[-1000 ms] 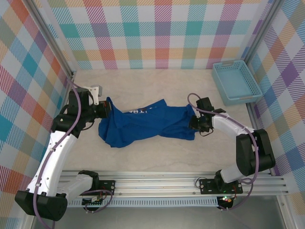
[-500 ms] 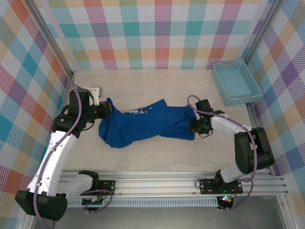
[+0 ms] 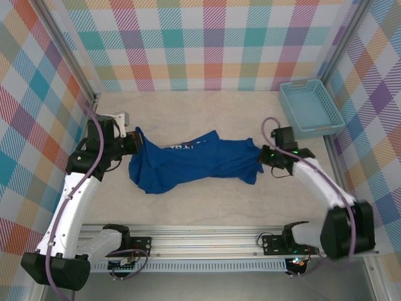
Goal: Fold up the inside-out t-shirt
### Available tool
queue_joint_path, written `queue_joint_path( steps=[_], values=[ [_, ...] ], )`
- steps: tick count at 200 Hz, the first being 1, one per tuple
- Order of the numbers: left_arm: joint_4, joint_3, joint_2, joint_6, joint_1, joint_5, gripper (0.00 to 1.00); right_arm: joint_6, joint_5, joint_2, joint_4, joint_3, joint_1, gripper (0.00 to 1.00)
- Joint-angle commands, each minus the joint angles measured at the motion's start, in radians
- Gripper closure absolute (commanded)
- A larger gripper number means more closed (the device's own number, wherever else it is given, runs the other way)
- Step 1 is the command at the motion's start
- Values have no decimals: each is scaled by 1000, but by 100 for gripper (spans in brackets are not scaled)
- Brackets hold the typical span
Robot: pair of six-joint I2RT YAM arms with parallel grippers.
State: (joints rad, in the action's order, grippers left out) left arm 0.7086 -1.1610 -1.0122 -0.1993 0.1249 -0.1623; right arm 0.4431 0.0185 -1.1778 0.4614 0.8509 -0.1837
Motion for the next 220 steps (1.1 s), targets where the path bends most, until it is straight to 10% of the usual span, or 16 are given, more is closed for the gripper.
queue_joint_path(
  steps=[1, 79, 149, 220],
  values=[
    [-10, -149, 40, -75, -73, 58, 100, -49, 150, 226, -116, 134, 134, 100],
    [-41, -470, 62, -54, -149, 113, 100, -157, 358, 278, 87, 558, 237, 100],
    [75, -968, 62, 129, -148, 277, 100, -268, 209, 469, 254, 813, 237, 100],
    [66, -1136, -261, 206, -143, 369, 100, -308, 1, 268, 224, 889, 237, 100]
  ],
)
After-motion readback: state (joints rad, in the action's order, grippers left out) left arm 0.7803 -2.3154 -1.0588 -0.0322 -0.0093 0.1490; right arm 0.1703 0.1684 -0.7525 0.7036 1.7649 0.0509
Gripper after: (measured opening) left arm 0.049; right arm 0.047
